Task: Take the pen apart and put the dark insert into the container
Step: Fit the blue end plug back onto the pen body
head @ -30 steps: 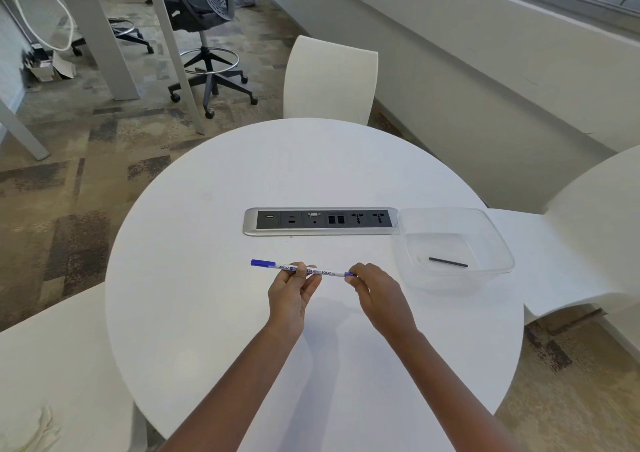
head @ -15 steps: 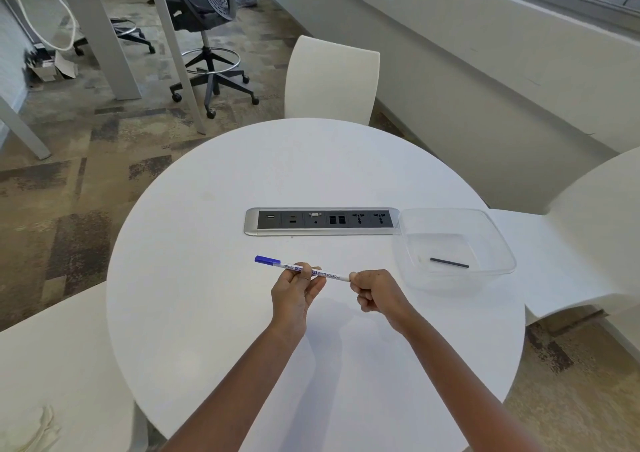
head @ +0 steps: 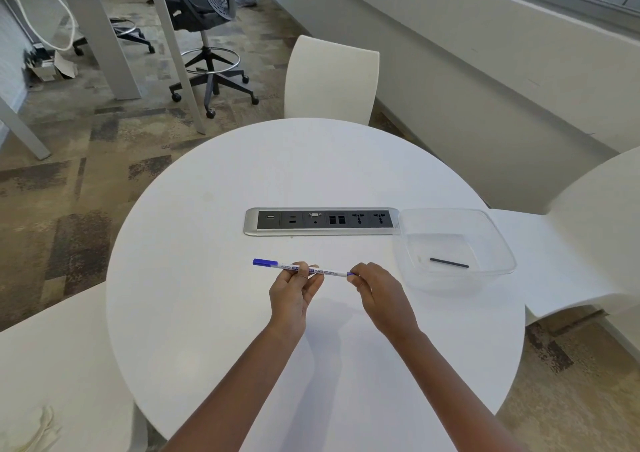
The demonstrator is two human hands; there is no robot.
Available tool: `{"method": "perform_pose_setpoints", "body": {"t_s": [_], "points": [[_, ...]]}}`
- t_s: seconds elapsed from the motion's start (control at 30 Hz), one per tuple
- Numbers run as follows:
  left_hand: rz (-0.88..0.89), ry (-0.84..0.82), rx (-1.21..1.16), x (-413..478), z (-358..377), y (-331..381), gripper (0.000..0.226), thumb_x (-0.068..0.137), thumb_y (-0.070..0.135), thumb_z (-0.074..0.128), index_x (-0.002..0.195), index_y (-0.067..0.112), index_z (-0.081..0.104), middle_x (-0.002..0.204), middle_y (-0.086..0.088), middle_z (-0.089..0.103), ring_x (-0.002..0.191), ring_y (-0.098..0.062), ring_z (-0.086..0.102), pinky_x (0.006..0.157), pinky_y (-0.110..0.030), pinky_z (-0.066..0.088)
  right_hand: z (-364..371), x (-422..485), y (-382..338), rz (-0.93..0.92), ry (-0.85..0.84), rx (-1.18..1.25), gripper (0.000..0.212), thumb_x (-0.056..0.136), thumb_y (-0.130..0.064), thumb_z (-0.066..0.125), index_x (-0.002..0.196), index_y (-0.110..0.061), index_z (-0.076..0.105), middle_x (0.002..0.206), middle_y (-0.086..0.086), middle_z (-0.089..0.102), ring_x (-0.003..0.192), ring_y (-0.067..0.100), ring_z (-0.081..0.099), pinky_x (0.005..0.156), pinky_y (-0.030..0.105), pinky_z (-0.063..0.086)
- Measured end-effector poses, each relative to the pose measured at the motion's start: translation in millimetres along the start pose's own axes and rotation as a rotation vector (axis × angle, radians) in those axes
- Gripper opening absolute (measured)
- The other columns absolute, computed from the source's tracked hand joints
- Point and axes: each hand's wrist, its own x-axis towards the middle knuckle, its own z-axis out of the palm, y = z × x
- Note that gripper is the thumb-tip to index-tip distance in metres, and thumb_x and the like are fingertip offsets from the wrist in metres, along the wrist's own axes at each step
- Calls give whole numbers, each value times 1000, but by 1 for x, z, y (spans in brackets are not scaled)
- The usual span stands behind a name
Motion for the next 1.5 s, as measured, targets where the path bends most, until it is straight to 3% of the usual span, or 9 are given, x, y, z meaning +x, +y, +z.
{"method": "perform_pose_setpoints", "body": {"t_s": [0.13,0.4,0.57,0.73,0.9,1.1,1.27,1.37,1.5], "points": [[3,11,14,-1,1,-1,14,94,2,49,82,5,56,83,-10,61,69,-15,66,60,-18,58,-1,3,-1,75,-16,128,17,89,-9,50,74,-6,56,64,0,47,64,18,42,55,21,29],[49,-13,65,-1,0,-2,16,93,2,49,80,6,56,82,-9,61,73,-15,63,60,-16,58,-5,12,-4,438,-145,540,43,87,-9,51,45,-17,45,51,1,42,48,15,40,51,22,31],[59,-38,76,-1,-1,-3,16,93,1,50,79,6,56,80,-7,61,63,-7,67,60,-15,57,-6,13,-3,675,-265,846,37,89,-14,46,53,-16,51,42,-7,39,46,12,39,48,20,35],[51,4,36,-1,3,1,16,93,1,50,79,5,57,81,-9,62,60,-8,68,59,-16,58,-2,7,-10,453,-110,571,39,97,-23,36,65,-16,57,52,0,50,53,13,46,52,22,36],[32,30,18,-1,4,4,15,93,0,50,80,5,58,83,-10,62,76,-19,62,65,-22,58,1,-2,-8,166,-11,201,12,94,-12,41,92,-14,53,66,-2,52,70,21,54,60,27,40],[25,30,21,-3,5,3,15,93,1,50,80,5,57,81,-9,62,64,-11,66,63,-18,58,-3,1,-6,-23,30,-12,14,92,-11,47,88,-3,58,74,2,47,69,19,41,59,26,30],[34,20,24,-4,6,1,14,93,2,50,81,5,57,81,-9,62,57,-7,68,57,-15,57,-6,4,-6,50,-8,110,16,89,-6,49,76,-3,56,67,3,46,64,19,40,55,23,26],[56,-1,48,-3,5,-1,15,93,2,50,80,6,56,82,-8,62,65,-11,66,56,-14,57,-6,4,-5,180,-56,244,27,88,-5,49,63,-14,48,58,-4,43,58,12,39,53,19,28],[90,-42,92,-3,4,-2,15,94,3,50,80,7,56,82,-9,61,57,-3,68,57,-13,56,-8,9,-6,384,-127,460,40,86,-2,48,50,-19,47,49,-5,44,54,14,41,51,22,31]]}}
